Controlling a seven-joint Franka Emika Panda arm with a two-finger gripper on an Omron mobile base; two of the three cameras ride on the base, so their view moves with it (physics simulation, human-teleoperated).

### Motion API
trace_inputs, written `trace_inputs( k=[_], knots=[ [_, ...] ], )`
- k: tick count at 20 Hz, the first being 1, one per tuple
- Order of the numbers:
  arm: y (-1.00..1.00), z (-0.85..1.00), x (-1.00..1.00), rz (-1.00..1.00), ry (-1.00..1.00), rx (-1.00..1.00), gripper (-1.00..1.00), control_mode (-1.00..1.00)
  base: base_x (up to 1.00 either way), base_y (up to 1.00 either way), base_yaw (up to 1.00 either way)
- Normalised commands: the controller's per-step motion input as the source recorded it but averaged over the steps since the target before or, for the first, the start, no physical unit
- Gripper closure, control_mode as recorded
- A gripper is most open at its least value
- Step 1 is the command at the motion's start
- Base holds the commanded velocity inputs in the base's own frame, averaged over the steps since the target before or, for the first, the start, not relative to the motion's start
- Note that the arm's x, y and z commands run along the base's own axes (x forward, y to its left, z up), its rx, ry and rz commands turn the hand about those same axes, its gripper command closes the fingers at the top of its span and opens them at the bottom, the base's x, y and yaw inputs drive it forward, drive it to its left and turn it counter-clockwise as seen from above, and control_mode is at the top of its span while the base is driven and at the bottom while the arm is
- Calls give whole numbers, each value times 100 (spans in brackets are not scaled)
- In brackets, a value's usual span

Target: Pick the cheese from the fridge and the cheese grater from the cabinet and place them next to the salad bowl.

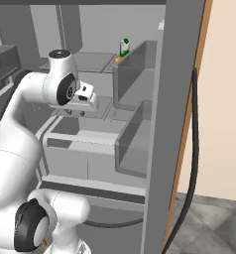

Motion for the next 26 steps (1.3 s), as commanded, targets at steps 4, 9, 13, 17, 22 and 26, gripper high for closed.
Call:
trace_inputs(
  k=[4, 9, 13, 17, 22, 26],
  knots=[
    [0, 0, -6, 0, 0, 0, -100, -100, 0, 0, 0],
    [-2, 38, -60, -4, -15, 5, -100, -100, 0, 0, 0],
    [0, 43, -27, -10, -42, 6, -100, -100, 0, 0, 0],
    [-1, 60, -22, -14, -43, 9, -100, -100, 0, 0, 0],
    [-2, 65, -21, -11, -8, 4, -100, -100, 0, 0, 0],
    [-6, 59, 0, -3, 7, 0, -100, -100, 0, 0, 0]
  ],
)
